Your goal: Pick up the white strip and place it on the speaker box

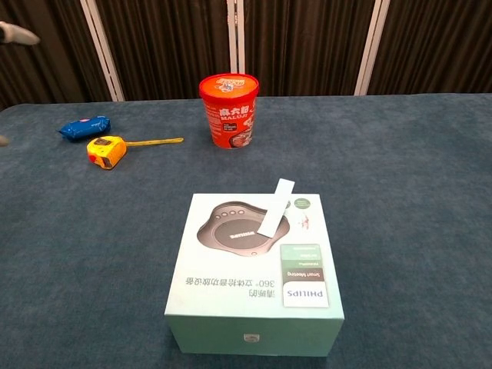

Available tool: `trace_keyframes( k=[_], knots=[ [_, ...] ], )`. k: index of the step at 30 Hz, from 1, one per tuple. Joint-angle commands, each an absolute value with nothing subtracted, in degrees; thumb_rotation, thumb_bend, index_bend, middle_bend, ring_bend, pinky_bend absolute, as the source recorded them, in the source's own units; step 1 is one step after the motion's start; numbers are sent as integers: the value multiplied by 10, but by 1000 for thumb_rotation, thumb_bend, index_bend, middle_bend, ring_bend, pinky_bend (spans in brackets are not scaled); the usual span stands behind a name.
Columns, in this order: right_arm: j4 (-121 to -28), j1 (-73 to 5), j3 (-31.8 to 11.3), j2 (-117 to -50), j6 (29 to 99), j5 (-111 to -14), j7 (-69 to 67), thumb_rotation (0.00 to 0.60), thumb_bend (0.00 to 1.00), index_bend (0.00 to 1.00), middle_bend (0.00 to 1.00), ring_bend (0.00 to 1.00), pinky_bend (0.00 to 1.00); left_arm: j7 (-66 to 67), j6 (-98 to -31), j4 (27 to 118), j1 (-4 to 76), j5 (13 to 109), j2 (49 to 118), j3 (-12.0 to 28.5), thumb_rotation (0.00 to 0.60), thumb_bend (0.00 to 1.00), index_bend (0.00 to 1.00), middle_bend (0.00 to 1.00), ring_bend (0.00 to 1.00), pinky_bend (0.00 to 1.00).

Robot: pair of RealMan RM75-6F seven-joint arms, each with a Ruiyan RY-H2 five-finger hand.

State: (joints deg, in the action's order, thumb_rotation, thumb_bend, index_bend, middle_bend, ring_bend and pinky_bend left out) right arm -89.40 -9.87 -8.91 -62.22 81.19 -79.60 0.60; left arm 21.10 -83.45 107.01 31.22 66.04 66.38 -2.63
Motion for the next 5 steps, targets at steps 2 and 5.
trace_keyframes(
  k=[2,5],
  knots=[
    [-894,-98,-89,-622,816,-799,10,600,0,0,0,0,0,151,-875,1025,239,718,646,-73,600,0,0,0,0,0],
    [-894,-98,-89,-624,819,-802,14,600,0,0,0,0,0,142,-876,1017,224,730,646,-72,600,0,0,0,0,0]
  ],
)
